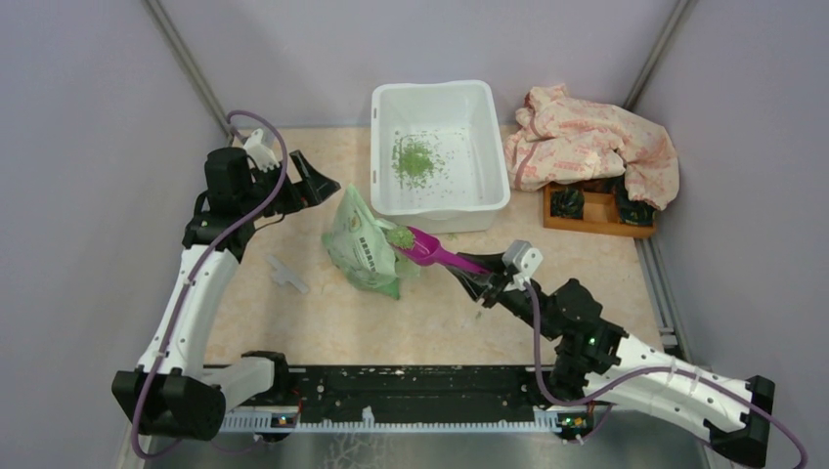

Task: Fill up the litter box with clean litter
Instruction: 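Scoop the cat litter from the cat litter bag, then pour the cat litter into the litter box.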

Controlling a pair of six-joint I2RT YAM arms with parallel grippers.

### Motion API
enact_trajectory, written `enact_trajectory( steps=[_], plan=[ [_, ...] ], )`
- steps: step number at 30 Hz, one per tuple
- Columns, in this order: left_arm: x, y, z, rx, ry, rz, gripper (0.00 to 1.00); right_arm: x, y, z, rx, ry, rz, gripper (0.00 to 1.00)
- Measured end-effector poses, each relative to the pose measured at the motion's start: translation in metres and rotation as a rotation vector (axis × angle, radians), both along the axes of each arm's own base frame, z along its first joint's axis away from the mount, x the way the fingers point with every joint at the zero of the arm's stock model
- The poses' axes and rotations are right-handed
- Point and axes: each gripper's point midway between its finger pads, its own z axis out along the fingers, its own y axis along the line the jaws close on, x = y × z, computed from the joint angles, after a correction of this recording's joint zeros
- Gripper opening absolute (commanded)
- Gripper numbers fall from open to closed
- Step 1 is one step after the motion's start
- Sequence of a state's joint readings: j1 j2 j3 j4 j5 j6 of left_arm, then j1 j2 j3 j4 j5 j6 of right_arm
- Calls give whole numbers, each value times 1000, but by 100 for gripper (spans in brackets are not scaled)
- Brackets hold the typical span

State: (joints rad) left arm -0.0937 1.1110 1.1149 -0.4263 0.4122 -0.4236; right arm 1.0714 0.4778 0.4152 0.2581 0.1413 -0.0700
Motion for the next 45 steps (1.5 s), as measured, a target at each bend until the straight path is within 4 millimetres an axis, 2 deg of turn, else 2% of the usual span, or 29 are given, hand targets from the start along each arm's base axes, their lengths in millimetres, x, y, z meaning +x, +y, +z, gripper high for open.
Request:
enact_trajectory(
  steps=[6, 14, 18, 22, 25, 32, 36, 40, 45],
  plan=[
    [1, -1, -2, -3, 7, -3, 99, 7, 6, 1, -14, -8, -17, 0],
    [2, -2, -2, -6, 7, -10, 99, 22, 15, 22, -18, -54, -68, 0],
    [1, -3, -2, -9, 7, -16, 99, 38, 16, 33, -24, -70, -113, 0],
    [1, -4, -2, -11, 6, -21, 99, 71, 2, 40, -12, -66, -189, 0],
    [1, -4, -1, -12, 6, -25, 99, 99, -16, 40, -14, -53, -272, 0],
    [1, -7, 2, -21, -6, -41, 99, 167, -25, 27, -63, 34, -363, 0],
    [0, -9, 3, -25, -10, -51, 99, 211, -19, 8, -141, 125, -399, 0],
    [0, -10, 3, -26, -10, -58, 99, 254, 0, -7, -253, 241, -401, 0],
    [-1, -11, 3, -29, -10, -66, 99, 287, 12, -16, -389, 381, -417, 0]
  ],
)
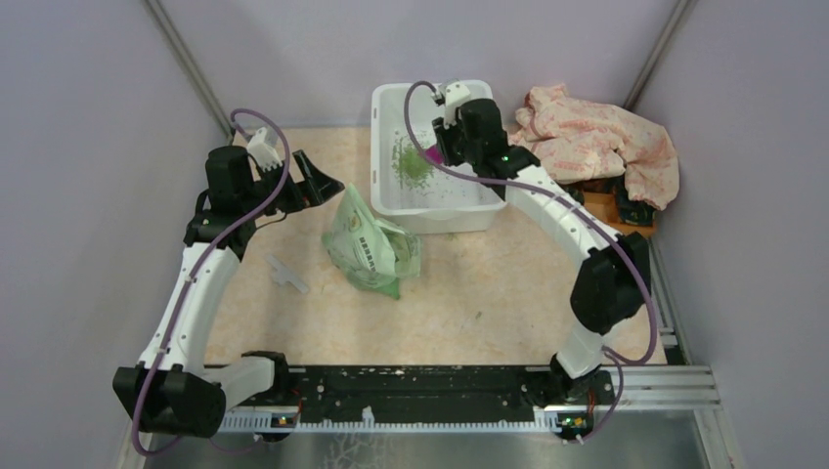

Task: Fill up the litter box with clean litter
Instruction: 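Pour the cat litter into the litter box, then scoop the cat litter from the cat litter bag.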

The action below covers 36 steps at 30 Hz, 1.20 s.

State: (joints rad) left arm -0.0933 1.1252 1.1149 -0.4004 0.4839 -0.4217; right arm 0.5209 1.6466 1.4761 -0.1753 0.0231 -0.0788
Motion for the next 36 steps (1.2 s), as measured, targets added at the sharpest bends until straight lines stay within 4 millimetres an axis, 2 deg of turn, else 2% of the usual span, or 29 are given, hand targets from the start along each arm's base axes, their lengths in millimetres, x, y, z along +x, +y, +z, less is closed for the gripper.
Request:
enact_trajectory(
  steps=[4, 8, 13, 16, 20, 23, 26, 30, 33, 36],
  plan=[
    [-1, -1, 0, -1, 1, -5, 99, 7, -4, -8, -84, 97, -35, 0],
    [-1, -1, -1, 1, 2, -8, 99, -7, -19, -21, -169, 181, -63, 0],
    [0, 0, -5, 5, 15, -7, 99, -26, -25, -18, -188, 187, -56, 0],
    [-1, 0, -6, 5, 20, -6, 99, -58, -29, -2, -154, 157, -13, 0],
    [-1, 0, -7, 7, 27, -4, 99, -111, -28, 40, -53, 64, 89, 0],
    [-2, 1, -8, 9, 33, 1, 99, -161, -27, 73, 34, -11, 191, 0],
    [-1, 2, -9, 12, 34, 6, 99, -198, -30, 90, 105, -42, 273, 0],
    [0, 3, -9, 14, 35, 14, 99, -234, -29, 86, 139, 16, 377, 0],
    [0, 4, -8, 16, 33, 20, 99, -249, -23, 76, 130, 65, 431, 0],
    [-1, 4, -8, 17, 31, 24, 99, -254, -18, 59, 108, 125, 456, 0]
  ],
)
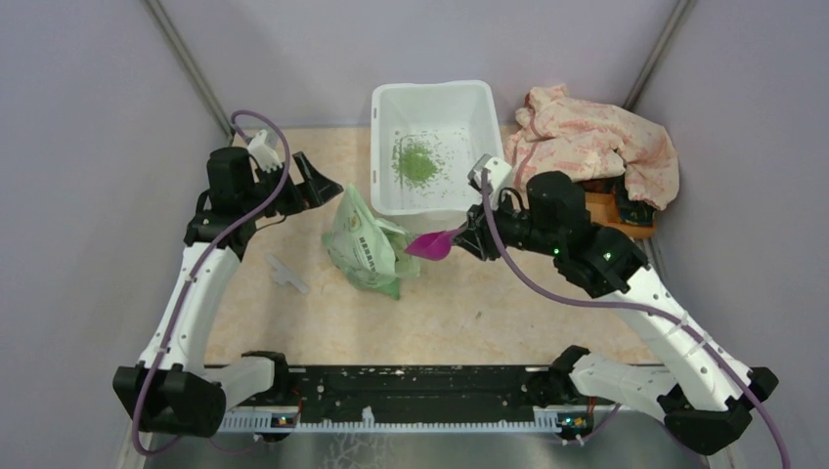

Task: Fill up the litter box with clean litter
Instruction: 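Scoop the cat litter from the cat litter bag.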

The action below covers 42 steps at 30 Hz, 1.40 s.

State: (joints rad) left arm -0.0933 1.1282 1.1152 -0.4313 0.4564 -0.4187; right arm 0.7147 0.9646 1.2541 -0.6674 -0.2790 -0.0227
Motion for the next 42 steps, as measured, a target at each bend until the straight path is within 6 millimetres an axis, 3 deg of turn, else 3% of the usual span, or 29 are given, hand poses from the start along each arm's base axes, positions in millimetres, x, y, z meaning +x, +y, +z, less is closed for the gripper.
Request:
enact_trajectory(
  steps=[10, 18, 29, 42],
  plan=[
    [-5, 2, 3, 5, -6, 10, 99, 5, 20, -35, -77, 70, 17, 0],
    [-8, 3, -2, 6, 5, 11, 99, 32, 45, -59, -143, 117, -34, 0],
    [-9, 5, -8, 15, 13, 16, 99, 71, 92, -72, -257, 173, -46, 0],
    [-11, 6, -25, 23, 45, 18, 99, 58, 114, -108, -375, 221, 18, 0]
  ],
)
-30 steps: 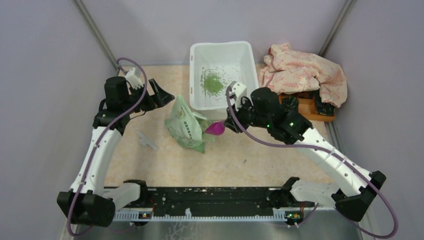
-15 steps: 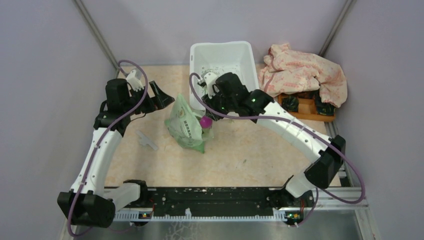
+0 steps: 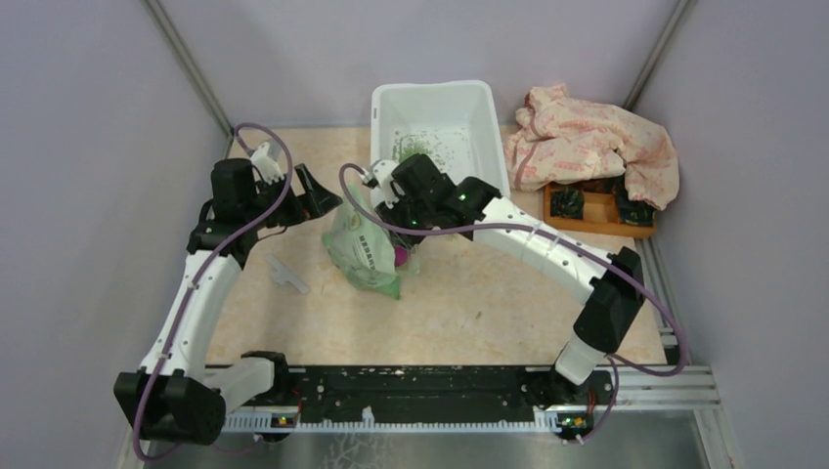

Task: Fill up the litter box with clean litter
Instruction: 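Scoop the cat litter from the cat litter bag.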

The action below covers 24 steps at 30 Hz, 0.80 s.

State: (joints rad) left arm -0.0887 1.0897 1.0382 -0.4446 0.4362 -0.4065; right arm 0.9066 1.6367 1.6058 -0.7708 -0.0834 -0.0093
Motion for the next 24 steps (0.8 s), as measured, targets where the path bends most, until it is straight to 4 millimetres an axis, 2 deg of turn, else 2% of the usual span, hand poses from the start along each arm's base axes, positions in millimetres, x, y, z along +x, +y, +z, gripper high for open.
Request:
enact_trajectory(
  steps=[17, 24],
  plan=[
    [2, 0, -4, 0, -1, 0, 99, 10, 15, -26, -4, -12, 4, 0],
    [2, 0, -6, 1, 5, 1, 99, 13, 18, -46, 17, -9, -22, 0]
  ],
)
